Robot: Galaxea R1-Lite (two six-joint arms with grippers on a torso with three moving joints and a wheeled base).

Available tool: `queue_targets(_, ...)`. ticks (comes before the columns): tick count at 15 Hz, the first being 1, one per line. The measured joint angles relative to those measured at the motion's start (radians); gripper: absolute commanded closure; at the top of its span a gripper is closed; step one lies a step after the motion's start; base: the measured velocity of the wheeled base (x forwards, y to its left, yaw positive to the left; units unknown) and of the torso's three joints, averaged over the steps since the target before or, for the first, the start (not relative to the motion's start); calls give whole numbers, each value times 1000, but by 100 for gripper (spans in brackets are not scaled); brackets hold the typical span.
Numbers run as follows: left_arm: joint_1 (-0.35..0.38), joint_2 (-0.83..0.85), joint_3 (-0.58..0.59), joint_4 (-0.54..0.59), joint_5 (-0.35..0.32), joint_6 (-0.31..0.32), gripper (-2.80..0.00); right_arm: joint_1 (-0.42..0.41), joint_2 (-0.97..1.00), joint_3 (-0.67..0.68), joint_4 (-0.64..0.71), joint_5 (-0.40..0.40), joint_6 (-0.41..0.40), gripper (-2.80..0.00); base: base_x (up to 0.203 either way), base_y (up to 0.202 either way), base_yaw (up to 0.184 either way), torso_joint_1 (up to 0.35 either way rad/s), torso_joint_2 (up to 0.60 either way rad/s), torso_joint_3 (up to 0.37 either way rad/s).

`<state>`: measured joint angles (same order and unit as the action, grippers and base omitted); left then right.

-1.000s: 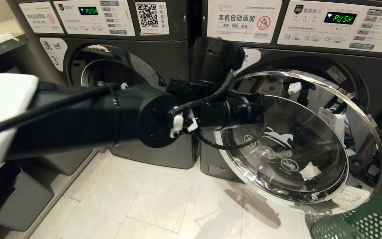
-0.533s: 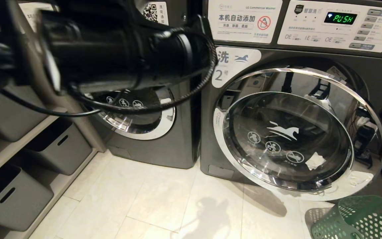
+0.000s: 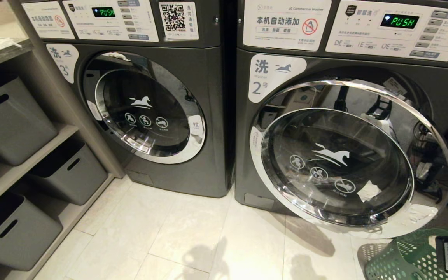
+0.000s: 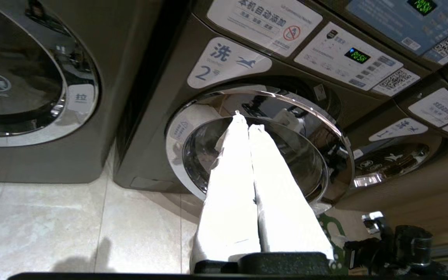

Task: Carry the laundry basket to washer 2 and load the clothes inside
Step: Close the washing machine door with the left hand

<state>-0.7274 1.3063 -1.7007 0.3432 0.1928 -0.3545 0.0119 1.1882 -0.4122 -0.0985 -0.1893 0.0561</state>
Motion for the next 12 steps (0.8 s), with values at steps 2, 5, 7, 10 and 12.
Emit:
queue_targets(2,12,-33,4,15,0,0,0,0,82,25,-98,-18,-1,0,0,0,0,0,0,0)
queue_targets(5,15,-54,9,18,3,-1,0,0,200,65,-293,-64,-47,0,0,0,0,0,0,0)
queue_targets(7,16,-65,24,19,4,-1,0,0,262,80,-373,-82,-78,0,0,0,0,0,0,0)
queue_targets(10,17,-87,49,20,8,-2,0,0,347,87,-472,-115,-85,0,0,0,0,0,0,0)
queue_targets(12,25,-100,59,23,8,-2,0,-1,394,86,-546,-133,-107,0,0,0,0,0,0,0)
